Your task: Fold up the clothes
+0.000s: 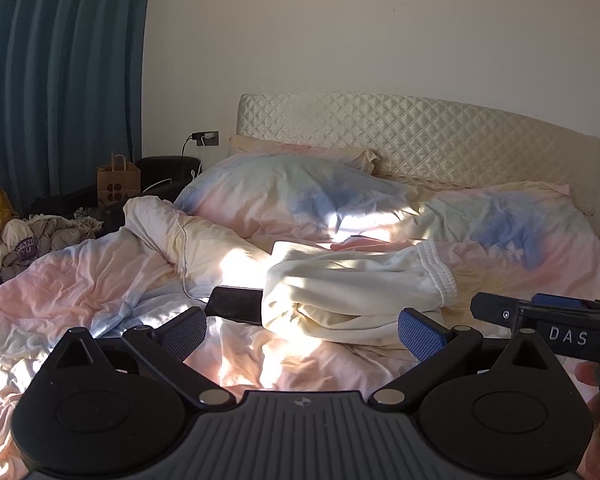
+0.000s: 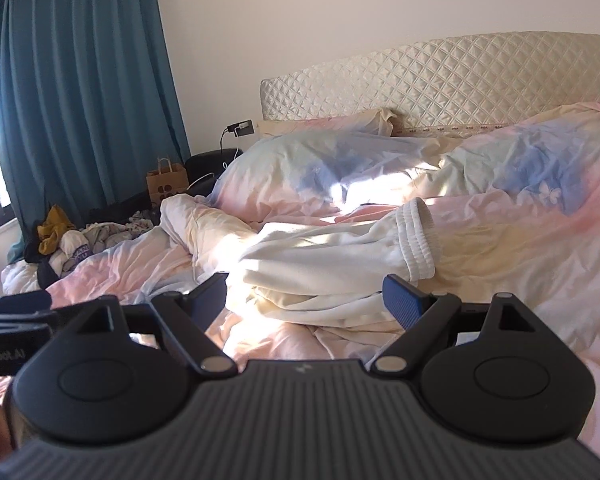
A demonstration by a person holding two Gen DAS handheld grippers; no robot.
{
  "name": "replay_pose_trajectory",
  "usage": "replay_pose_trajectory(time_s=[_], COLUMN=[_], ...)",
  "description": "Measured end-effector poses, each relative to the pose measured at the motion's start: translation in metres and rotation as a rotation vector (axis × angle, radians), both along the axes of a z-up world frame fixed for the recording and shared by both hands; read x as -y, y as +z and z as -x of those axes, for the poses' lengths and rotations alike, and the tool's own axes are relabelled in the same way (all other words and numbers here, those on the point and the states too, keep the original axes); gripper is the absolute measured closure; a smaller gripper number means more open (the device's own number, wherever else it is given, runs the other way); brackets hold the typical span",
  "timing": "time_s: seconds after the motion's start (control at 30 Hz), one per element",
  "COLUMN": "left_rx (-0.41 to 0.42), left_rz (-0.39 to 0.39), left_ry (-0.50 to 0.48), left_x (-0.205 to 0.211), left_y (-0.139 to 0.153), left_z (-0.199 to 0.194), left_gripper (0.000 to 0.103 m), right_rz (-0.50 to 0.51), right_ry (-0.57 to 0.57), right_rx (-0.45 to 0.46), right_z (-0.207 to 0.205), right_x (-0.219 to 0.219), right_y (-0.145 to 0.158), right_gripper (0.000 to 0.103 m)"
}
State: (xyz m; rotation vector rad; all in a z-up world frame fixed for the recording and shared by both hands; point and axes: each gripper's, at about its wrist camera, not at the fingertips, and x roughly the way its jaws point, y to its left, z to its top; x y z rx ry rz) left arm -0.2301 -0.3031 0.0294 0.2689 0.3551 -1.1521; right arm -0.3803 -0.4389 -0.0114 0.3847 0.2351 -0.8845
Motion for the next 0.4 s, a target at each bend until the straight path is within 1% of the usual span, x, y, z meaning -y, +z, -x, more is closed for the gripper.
replay_pose_trajectory(time_s=[0.13,0.23,0.4], left_rx=[-0.015,-0.022,-0.031], left_rz=[0.003,-0.011,-0.026], left_ry=[0.013,0.020,0.027], left_x=[-0.004,-0.003,-0.002], left_y=[-0.003,-0.008,-0.015], left_z=[-0.007,-0.013,-0.023], left_gripper=[0.000,0.000,0.000], right_rz=[-0.002,-0.007,0.017], right_ry=[-0.004,-0.013,-0.011], right_rx=[-0.024,-0.034,-0.054], right_z=[-0.005,-0.010,-0.018], right_x=[-0.004,-0.004,-0.006], right_y=[-0.005,-0.007,-0.009], right_gripper=[0.016,0.016,0.016])
